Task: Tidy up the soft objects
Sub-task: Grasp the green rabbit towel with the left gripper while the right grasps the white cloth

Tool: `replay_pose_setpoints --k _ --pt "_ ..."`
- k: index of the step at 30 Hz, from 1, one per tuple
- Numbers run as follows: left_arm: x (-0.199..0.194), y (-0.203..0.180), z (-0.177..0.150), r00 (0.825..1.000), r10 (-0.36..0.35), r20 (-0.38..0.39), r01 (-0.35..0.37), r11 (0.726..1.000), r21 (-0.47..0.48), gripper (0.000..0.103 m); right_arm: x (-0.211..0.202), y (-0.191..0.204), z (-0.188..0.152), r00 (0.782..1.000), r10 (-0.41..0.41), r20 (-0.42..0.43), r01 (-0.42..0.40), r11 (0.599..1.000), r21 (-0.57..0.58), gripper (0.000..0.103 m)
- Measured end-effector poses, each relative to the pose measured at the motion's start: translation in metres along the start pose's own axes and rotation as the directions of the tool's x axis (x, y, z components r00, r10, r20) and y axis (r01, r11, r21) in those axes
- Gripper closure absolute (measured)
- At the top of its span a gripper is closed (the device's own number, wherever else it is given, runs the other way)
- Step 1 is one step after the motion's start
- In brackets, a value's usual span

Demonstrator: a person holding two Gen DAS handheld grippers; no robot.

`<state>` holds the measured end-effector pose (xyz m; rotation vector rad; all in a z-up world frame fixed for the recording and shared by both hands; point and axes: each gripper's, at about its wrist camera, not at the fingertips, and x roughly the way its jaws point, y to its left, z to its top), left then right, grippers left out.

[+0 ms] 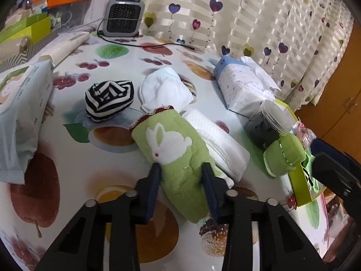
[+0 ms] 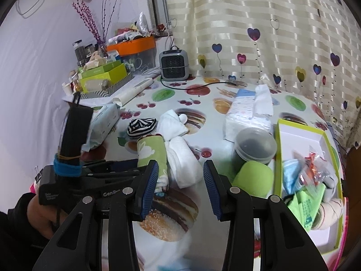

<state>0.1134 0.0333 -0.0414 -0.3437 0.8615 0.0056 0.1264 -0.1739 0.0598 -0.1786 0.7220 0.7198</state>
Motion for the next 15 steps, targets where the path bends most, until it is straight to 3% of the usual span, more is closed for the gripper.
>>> replay_pose_setpoints --k 8,9,10,15 --pt "-0.022 0.025 -0.001 0.999 0.024 0.021 -0.024 1.000 -0.002 0.087 0.032 0.008 0.008 0.998 0.013 -0.054 -0.016 0.998 -0.053 0.060" --pt "-0.025 0.030 -0.001 0.999 0.030 0.024 -0.030 1.000 -0.006 0.095 0.039 0.010 0.010 0.998 0.012 -0.067 -0.016 0.998 -0.066 0.060" --pt "-0.027 0.033 -0.001 0.999 0.032 0.024 -0.032 0.999 -0.004 0.098 0.045 0.011 0.011 0.997 0.008 -0.079 -0.014 0.997 -0.074 0.060" --pt "-0.031 0.050 0.000 1.000 -0.003 0.009 0.003 0.999 -0.039 0.096 0.080 0.017 0.013 0.988 -0.018 -0.154 -0.003 0.991 -0.135 0.060"
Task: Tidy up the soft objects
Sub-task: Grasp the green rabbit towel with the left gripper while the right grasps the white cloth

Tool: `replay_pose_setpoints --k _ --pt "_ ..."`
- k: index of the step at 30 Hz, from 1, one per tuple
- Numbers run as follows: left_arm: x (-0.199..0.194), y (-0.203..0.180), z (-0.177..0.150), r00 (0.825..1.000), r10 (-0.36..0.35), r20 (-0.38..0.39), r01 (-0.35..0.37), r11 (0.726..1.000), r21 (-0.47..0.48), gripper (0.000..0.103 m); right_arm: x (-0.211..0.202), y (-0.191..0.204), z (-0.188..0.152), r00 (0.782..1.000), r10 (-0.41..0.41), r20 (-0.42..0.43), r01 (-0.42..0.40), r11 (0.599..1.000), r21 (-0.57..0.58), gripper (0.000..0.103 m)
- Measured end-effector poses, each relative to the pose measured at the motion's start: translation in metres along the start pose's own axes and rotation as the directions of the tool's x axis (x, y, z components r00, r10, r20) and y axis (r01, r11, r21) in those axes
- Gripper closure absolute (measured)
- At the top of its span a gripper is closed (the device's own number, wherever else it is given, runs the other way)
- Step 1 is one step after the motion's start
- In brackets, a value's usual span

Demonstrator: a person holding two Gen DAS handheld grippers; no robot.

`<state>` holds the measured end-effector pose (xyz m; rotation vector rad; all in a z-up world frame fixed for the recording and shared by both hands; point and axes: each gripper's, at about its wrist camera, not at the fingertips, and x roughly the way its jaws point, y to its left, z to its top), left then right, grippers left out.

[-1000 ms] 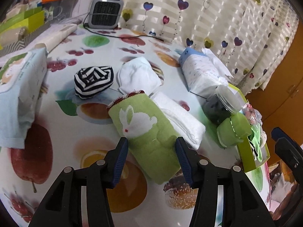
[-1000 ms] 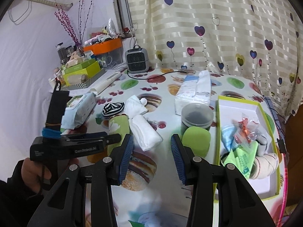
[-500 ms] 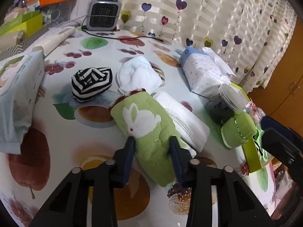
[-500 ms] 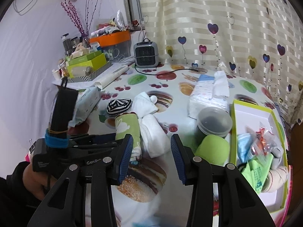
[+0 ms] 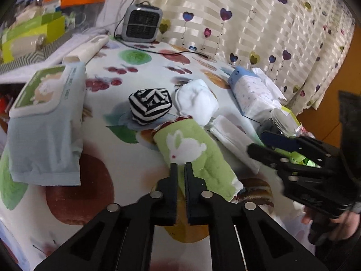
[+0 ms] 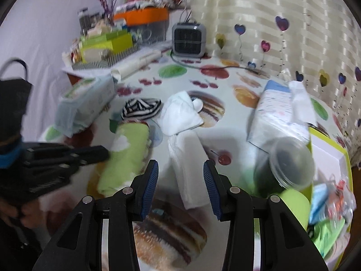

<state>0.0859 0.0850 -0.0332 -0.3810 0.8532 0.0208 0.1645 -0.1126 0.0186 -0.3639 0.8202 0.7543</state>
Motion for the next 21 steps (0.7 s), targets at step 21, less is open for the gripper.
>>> replay_pose_setpoints --k 21 --pt "0.031 -0.007 0.009 0.994 -0.093 -0.050 0.089 0.994 -0.069 0.050 0.041 0.008 0.008 0.983 -0.149 -0.110 0.135 0.983 -0.128 0.060"
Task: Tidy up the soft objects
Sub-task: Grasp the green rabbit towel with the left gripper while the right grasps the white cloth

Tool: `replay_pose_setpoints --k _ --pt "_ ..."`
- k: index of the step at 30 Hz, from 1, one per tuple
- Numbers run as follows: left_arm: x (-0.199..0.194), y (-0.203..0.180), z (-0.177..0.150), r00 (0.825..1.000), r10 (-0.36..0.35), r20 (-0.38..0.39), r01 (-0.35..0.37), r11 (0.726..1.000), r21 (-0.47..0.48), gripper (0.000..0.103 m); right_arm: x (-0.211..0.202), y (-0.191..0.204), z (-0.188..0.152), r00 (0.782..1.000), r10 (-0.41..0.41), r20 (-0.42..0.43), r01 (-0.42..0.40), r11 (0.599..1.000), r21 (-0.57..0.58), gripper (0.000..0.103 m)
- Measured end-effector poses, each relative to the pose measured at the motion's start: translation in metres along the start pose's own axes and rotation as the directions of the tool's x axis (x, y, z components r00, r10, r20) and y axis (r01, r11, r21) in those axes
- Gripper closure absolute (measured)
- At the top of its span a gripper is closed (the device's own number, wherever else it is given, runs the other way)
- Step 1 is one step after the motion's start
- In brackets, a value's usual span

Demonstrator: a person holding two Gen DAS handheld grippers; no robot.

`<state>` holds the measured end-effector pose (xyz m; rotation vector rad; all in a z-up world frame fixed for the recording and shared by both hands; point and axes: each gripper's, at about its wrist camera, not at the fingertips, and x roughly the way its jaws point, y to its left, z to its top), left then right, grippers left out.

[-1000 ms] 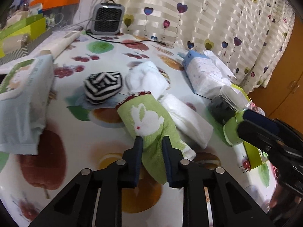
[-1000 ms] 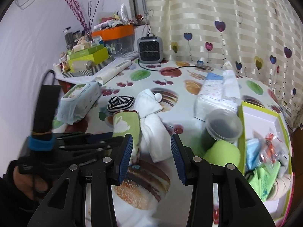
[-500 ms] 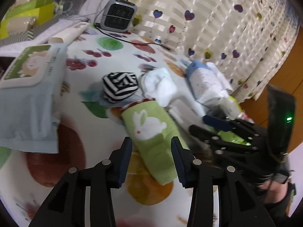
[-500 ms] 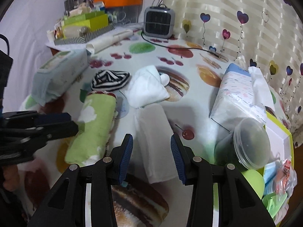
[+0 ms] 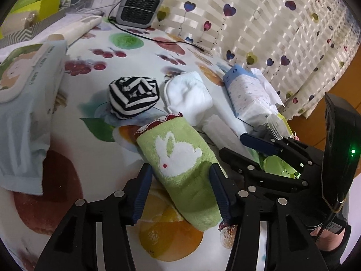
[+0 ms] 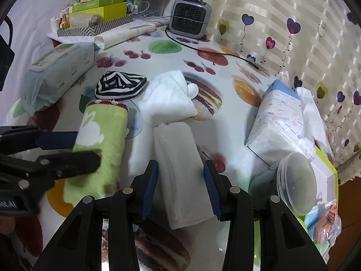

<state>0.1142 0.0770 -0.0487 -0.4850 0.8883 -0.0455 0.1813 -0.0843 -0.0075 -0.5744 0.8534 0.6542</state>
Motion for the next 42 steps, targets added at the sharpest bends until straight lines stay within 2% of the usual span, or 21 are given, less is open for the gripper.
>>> replay_pose_setpoints --k 5,9,11,14,22,27,29,32,42 --pt "0.005 -0.006 0.002 1.000 0.006 -0.003 -0.006 1.000 0.017 0.050 0.010 -0.001 0.000 0.999 -0.014 -0.041 0.014 1.000 -0.001 0.060" --pt "0.006 -0.005 0.002 1.000 -0.021 -0.004 0.021 1.000 0.001 0.053 0.009 -0.006 0.000 0.998 0.046 -0.048 -0.043 0.997 0.066 0.060" --pt "0.006 -0.003 0.001 0.999 -0.050 -0.015 0.050 0.999 -0.016 0.060 0.006 -0.007 -0.001 0.995 0.090 -0.039 -0.087 0.993 0.083 0.069" --pt "0.004 0.002 -0.001 0.997 -0.076 -0.018 0.075 0.996 -0.041 0.066 0.002 -0.003 -0.003 0.988 0.152 -0.024 -0.149 0.985 0.087 0.073" --pt "0.000 0.006 -0.007 0.993 -0.116 -0.024 0.114 0.991 -0.073 0.066 -0.008 0.005 -0.013 0.967 0.256 0.004 -0.255 0.961 0.111 0.081" --pt "-0.010 0.000 -0.010 0.993 -0.117 0.007 0.117 0.992 -0.036 0.067 -0.013 0.008 -0.017 0.953 0.303 0.019 -0.303 0.944 0.135 0.082" --pt "-0.017 -0.006 -0.010 0.995 -0.097 0.035 0.097 0.995 -0.001 0.076 -0.017 0.010 -0.019 0.947 0.320 0.029 -0.321 0.937 0.141 0.083" --pt "-0.025 -0.009 -0.010 0.994 -0.091 0.057 0.090 0.996 0.023 0.081 -0.025 0.014 -0.021 0.949 0.311 0.044 -0.314 0.941 0.127 0.083" --pt "-0.054 -0.016 -0.011 0.989 -0.082 0.124 0.076 0.996 0.052 0.083 -0.050 0.001 -0.030 0.957 0.265 0.122 -0.283 0.943 0.174 0.084"
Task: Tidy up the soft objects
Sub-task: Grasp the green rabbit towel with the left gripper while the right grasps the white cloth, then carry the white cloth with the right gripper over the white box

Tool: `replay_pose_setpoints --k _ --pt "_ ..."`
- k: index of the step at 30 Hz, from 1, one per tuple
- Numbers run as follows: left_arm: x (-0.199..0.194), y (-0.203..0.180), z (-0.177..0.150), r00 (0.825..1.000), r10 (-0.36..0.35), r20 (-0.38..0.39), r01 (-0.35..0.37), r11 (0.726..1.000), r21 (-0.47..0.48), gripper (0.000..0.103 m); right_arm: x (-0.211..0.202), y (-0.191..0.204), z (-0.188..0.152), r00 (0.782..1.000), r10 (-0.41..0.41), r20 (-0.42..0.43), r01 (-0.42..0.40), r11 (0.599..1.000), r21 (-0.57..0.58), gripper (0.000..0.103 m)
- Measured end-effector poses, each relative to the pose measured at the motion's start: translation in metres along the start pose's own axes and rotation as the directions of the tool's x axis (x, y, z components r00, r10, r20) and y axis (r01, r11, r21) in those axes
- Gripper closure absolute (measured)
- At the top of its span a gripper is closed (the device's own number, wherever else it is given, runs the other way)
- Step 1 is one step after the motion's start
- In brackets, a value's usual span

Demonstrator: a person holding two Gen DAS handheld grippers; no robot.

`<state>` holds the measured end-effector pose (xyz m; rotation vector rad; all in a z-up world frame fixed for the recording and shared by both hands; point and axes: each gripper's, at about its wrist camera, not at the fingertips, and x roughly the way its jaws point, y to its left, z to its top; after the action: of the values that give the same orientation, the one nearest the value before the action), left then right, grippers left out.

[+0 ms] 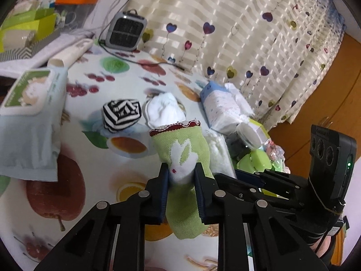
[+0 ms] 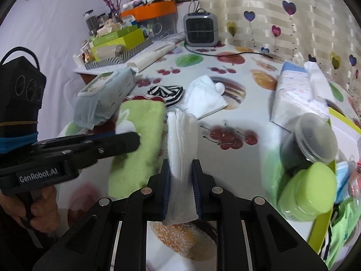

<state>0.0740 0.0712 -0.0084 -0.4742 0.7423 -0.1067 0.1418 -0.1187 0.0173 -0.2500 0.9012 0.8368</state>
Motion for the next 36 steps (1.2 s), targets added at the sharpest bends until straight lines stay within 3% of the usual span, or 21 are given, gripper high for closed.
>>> replay_pose_setpoints --k 19,36 --pt "-0.037 -0.039 0.002 0.995 0.030 0.097 -0.042 0.992 0.119 0.083 -0.069 0.005 -0.005 0.983 -0.050 0.177 0.045 0.998 0.037 0.084" --pt "-0.031 -0.073 0.003 0.996 0.006 0.092 -0.023 0.982 0.188 0.083 -0.097 -0.013 -0.017 0.970 -0.094 0.226 0.079 0.994 0.073 0.084"
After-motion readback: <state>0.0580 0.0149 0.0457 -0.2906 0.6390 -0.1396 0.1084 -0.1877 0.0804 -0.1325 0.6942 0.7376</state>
